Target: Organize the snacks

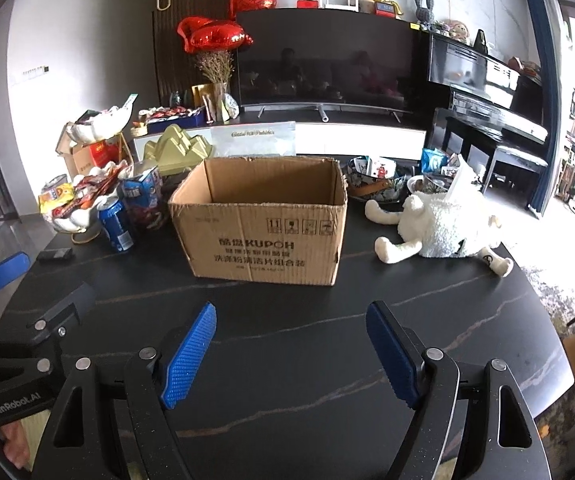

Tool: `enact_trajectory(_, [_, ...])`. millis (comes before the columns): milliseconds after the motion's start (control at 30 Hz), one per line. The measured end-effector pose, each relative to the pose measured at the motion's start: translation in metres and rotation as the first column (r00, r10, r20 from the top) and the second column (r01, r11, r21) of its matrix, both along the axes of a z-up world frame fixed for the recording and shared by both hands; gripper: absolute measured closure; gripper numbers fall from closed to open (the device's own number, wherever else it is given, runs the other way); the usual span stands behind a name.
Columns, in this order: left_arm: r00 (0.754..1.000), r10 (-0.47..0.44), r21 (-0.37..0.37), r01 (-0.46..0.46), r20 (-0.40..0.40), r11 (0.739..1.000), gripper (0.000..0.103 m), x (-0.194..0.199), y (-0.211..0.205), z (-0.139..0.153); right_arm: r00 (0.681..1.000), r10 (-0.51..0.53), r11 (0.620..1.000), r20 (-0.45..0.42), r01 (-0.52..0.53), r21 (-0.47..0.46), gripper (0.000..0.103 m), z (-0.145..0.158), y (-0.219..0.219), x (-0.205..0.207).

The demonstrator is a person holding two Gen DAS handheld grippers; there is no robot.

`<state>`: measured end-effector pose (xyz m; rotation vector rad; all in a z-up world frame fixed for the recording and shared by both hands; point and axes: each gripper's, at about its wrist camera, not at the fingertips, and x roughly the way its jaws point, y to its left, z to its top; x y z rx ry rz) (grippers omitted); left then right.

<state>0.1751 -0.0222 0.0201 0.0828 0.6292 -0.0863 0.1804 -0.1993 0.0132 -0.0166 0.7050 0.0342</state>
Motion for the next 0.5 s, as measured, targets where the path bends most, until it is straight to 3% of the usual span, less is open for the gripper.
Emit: enact_trajectory(500, [1.0,-0.01,-0.012,0.01,0.023,1.0,0.0,-0.008,0.001,-0.003,1.0,-0.002,1.0,0.001,0.002,0.02,0.025,-0.007,0.0,-0.012])
